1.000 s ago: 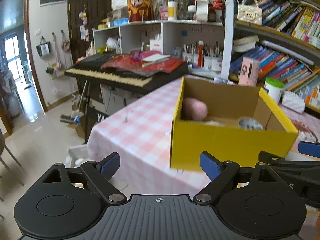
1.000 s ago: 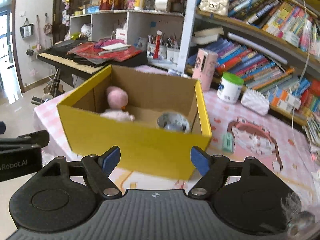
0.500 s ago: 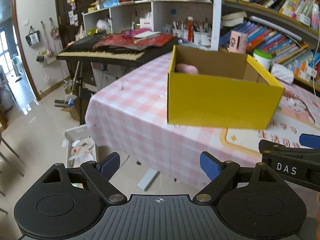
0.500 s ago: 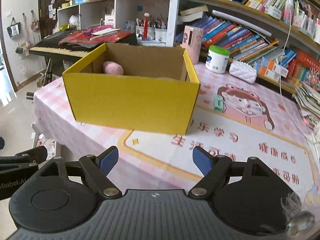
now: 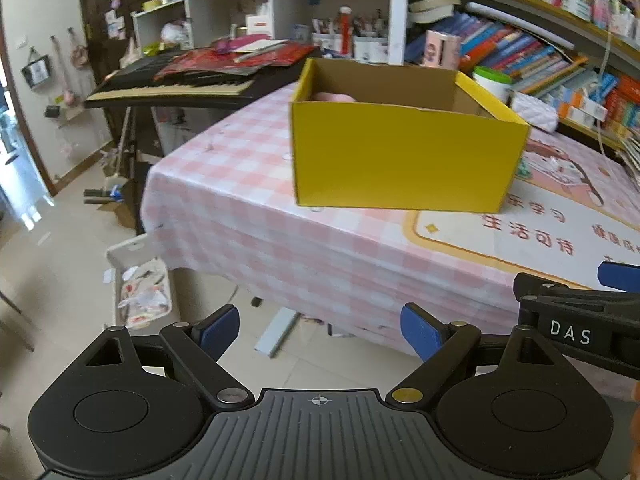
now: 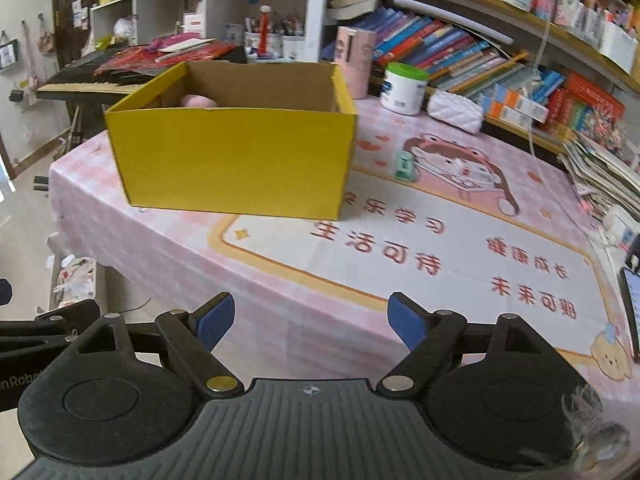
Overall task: Organize objects
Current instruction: 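Withdraw both open grippers from the box back over the table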
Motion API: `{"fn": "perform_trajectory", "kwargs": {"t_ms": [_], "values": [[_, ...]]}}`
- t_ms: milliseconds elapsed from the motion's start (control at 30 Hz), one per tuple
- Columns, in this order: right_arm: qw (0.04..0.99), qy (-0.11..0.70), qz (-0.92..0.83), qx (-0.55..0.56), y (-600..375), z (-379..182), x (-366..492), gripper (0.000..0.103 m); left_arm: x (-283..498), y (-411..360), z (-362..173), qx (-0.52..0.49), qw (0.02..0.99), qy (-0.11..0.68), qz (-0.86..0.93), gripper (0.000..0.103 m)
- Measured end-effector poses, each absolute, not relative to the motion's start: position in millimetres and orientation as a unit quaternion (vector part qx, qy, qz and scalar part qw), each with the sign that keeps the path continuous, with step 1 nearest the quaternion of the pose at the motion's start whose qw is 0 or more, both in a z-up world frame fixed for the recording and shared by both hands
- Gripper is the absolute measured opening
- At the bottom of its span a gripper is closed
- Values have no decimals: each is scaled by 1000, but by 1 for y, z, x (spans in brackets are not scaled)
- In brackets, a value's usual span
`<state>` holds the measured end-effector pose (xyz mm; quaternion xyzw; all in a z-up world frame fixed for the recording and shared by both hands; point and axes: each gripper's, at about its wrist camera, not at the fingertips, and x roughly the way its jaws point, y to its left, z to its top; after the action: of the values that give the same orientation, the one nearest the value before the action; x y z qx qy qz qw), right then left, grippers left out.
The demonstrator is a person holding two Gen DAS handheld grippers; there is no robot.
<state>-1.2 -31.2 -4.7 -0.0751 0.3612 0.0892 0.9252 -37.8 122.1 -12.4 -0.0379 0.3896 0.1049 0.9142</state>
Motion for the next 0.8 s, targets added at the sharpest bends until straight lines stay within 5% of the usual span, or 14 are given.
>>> {"fn": "perform_trajectory", "kwargs": {"t_ms": [800], "values": [[929, 368, -25, -33, -120, -3, 14, 83, 9, 41, -10, 0, 920, 391, -9, 90]]}}
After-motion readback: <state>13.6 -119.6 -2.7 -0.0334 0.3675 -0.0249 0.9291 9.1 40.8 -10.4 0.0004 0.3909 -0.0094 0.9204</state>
